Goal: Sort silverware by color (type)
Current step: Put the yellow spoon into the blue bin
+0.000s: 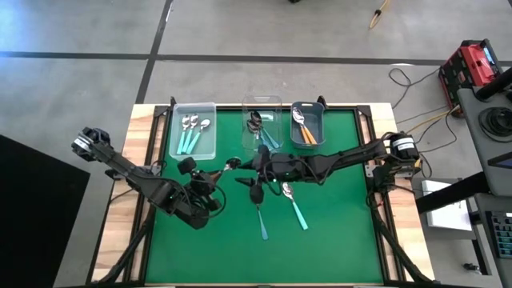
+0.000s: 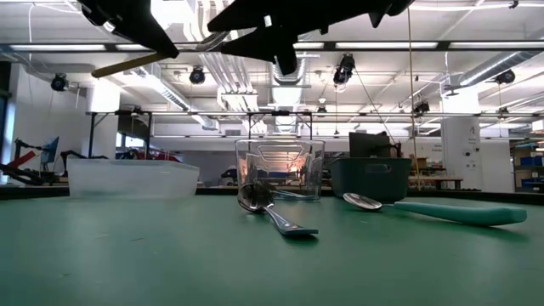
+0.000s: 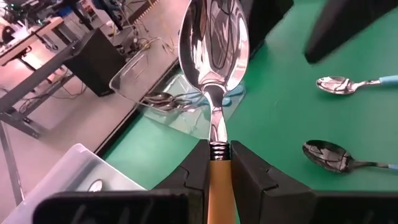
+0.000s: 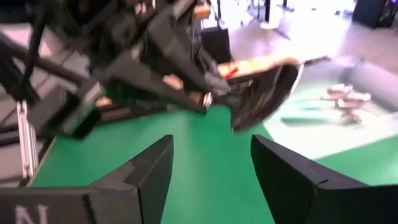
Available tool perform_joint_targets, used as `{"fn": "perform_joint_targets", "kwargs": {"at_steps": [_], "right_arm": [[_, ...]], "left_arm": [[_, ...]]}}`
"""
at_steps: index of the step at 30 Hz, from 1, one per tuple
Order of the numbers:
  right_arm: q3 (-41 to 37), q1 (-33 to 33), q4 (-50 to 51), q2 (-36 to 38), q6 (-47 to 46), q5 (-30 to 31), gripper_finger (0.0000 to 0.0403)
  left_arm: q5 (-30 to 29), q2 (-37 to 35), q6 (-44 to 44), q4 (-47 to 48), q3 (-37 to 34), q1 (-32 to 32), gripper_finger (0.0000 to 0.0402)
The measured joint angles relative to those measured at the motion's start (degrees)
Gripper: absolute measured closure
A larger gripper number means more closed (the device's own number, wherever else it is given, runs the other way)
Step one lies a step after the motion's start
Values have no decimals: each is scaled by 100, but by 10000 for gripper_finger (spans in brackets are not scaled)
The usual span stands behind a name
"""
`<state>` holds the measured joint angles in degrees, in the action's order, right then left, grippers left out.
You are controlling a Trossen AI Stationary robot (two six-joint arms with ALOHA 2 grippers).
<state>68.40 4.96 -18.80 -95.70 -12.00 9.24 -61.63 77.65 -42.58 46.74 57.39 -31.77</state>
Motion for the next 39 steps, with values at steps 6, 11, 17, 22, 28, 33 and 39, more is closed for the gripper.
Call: {"fn": "perform_joint_targets", "kwargs": {"at_steps": [6,11,17,22,28,33,39], "right_arm": [[30,-109,-169,0,-267,327,195],[31,-230,-214,-2,-371,394,195],[33,-237,-515,-2,-116,389,195],[33,-237,-693,-2,100,423,196],[35,-284,-722,-1,69,437,235],[35,-292,-724,-2,71,434,306],[35,-281,-723,0,307,383,385]], "left_arm": [[-265,68,-55,-243,-4,0,376],[-665,140,56,-683,-7,29,377],[-756,331,159,-940,-7,162,378],[-875,516,159,-1067,0,195,378],[-996,656,267,-1082,207,197,378],[-1005,684,336,-1073,278,197,377],[-999,684,398,-1056,278,199,376]]}}
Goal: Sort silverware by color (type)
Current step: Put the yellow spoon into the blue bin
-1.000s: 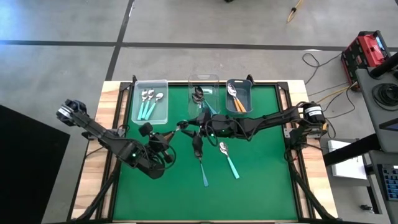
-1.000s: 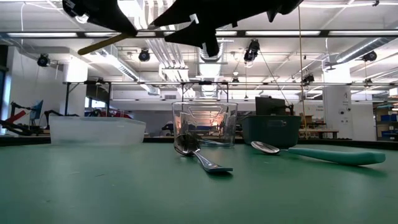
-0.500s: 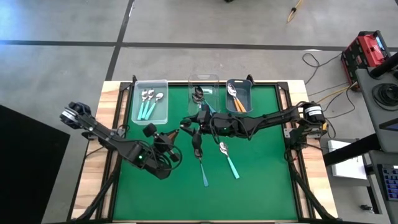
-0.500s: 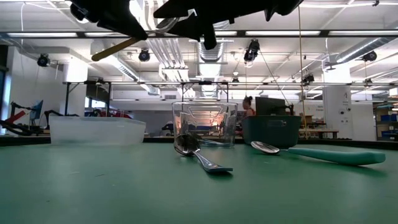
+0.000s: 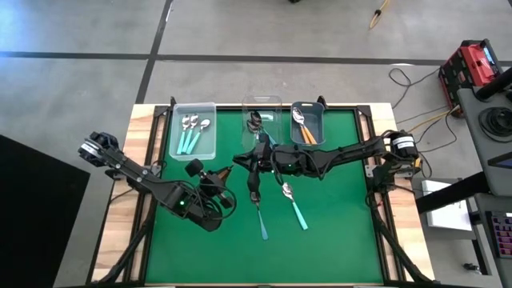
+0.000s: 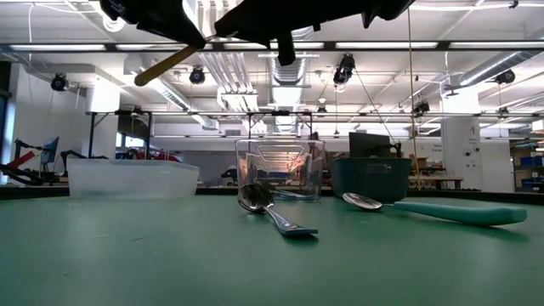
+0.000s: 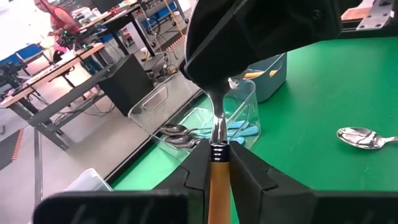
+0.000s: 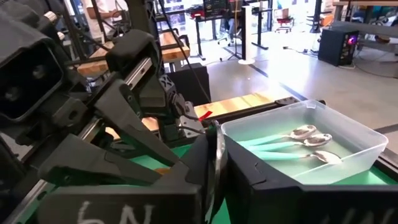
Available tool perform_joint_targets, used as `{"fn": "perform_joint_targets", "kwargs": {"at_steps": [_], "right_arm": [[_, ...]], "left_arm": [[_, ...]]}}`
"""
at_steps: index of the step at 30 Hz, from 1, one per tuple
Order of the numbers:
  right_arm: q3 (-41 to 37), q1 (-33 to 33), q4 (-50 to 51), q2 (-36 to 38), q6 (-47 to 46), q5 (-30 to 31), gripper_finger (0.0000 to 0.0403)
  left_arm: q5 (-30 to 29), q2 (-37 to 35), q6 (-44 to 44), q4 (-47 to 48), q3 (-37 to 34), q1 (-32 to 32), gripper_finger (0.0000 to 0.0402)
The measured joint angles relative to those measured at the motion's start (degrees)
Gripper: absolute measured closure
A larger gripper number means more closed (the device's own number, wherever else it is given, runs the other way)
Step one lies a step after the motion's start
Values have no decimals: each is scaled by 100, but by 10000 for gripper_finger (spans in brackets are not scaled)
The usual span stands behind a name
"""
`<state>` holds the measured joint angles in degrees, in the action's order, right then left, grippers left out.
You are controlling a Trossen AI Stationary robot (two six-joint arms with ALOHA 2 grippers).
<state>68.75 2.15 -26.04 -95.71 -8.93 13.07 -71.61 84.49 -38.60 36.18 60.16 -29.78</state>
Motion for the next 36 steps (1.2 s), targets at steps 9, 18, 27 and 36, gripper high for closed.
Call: {"fn": "perform_joint_targets", "kwargs": {"at_steps": [9,18,27,36], "right_arm": [[21,-16,256,1,164,33,388],[890,-44,2974,14,754,1,389],[1506,-44,5278,25,826,-1,390],[1634,-44,5323,33,866,-10,390]], "left_arm": [[379,-145,79,-20,2,-2,290],[1560,-735,1561,-52,-26,22,220],[3464,-1925,2910,-2082,-1164,105,241],[4362,-2527,3318,-5226,-2994,788,245]]}}
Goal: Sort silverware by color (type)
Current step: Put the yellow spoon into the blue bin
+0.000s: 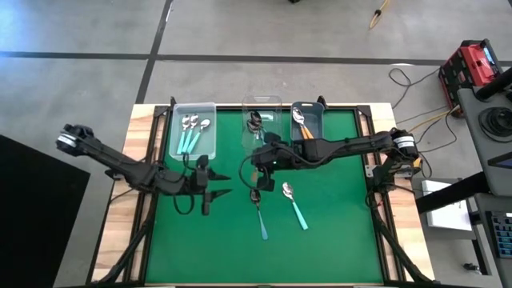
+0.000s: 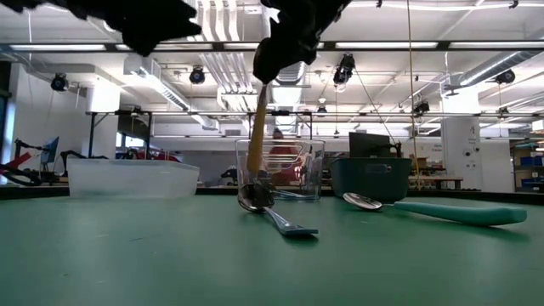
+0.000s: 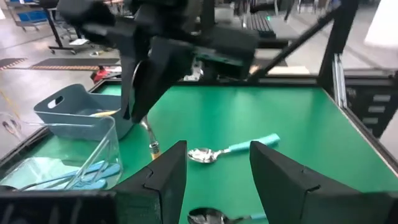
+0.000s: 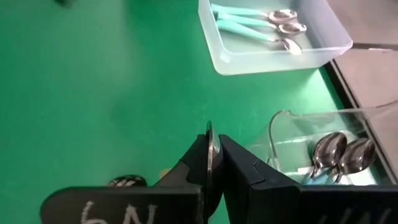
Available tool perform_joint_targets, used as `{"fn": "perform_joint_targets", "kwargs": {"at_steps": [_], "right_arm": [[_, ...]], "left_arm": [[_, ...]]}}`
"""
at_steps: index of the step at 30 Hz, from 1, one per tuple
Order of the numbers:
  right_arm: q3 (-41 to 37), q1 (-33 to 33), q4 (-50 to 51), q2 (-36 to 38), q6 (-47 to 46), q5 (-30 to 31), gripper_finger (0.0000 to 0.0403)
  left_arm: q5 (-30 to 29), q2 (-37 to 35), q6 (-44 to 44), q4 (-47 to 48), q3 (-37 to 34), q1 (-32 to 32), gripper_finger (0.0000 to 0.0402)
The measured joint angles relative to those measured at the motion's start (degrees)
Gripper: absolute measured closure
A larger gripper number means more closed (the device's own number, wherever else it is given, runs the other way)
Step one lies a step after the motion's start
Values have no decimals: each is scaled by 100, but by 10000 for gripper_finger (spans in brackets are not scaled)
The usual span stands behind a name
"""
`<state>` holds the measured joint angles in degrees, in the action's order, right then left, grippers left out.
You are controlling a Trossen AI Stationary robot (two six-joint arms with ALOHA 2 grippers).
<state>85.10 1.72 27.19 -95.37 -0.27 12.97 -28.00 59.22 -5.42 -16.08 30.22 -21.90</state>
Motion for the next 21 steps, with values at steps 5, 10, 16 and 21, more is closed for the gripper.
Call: {"fn": "perform_joint_targets", "kwargs": {"at_steps": [5,10,16,21], "right_arm": [[205,0,-12,0,191,1,390],[428,0,12,0,359,-7,390],[588,0,184,4,396,-7,390],[610,13,307,4,389,-8,390]], "left_arm": [[329,244,-49,-1097,-456,440,245],[987,545,-132,-1241,-479,860,243],[1221,993,-111,-1333,-360,1241,205],[1211,1331,172,-1578,-259,1573,168]]}}
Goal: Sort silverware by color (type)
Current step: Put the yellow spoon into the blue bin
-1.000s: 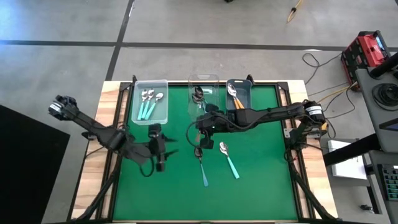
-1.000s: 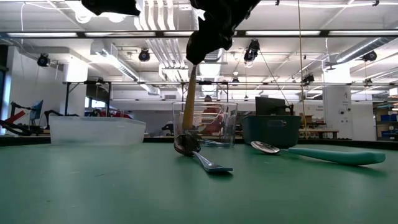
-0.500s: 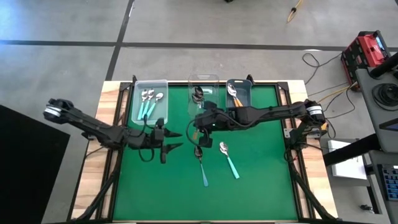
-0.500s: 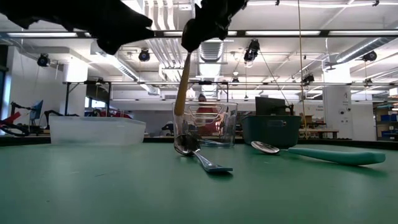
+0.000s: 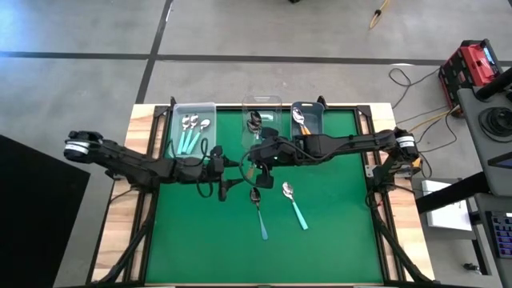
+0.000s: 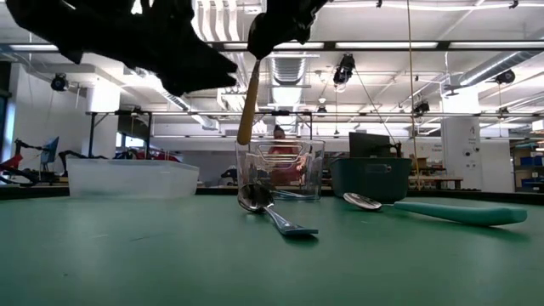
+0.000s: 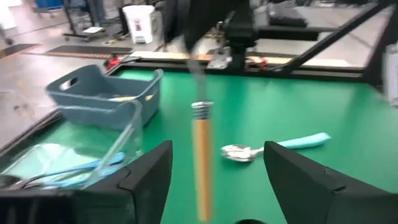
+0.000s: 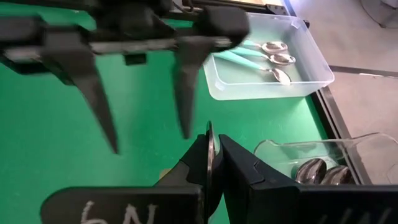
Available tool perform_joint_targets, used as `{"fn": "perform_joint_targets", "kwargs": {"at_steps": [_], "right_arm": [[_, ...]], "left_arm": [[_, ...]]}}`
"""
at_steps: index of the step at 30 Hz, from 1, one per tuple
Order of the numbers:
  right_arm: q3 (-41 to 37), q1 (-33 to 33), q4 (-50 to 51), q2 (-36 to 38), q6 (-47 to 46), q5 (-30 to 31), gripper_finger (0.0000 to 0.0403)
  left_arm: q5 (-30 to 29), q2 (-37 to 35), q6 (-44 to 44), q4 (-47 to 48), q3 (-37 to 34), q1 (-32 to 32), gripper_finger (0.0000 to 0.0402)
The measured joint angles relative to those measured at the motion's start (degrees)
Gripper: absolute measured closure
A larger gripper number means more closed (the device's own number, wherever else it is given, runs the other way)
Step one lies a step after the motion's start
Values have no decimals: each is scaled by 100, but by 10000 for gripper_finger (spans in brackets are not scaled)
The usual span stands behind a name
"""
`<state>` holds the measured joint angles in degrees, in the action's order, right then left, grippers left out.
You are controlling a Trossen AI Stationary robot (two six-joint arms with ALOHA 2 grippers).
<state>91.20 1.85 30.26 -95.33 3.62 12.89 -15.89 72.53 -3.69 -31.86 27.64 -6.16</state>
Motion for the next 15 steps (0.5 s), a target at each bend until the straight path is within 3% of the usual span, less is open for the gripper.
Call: {"fn": "perform_joint_targets", "kwargs": {"at_steps": [3,8,15], "right_arm": [[0,19,2,0,-2,0,390],[0,28,-8,0,-3,3,390],[-2,27,4,0,-15,5,390]], "left_arm": [[73,251,62,-221,51,190,158],[931,712,150,-783,178,313,162],[939,1316,197,-845,505,333,194]]}}
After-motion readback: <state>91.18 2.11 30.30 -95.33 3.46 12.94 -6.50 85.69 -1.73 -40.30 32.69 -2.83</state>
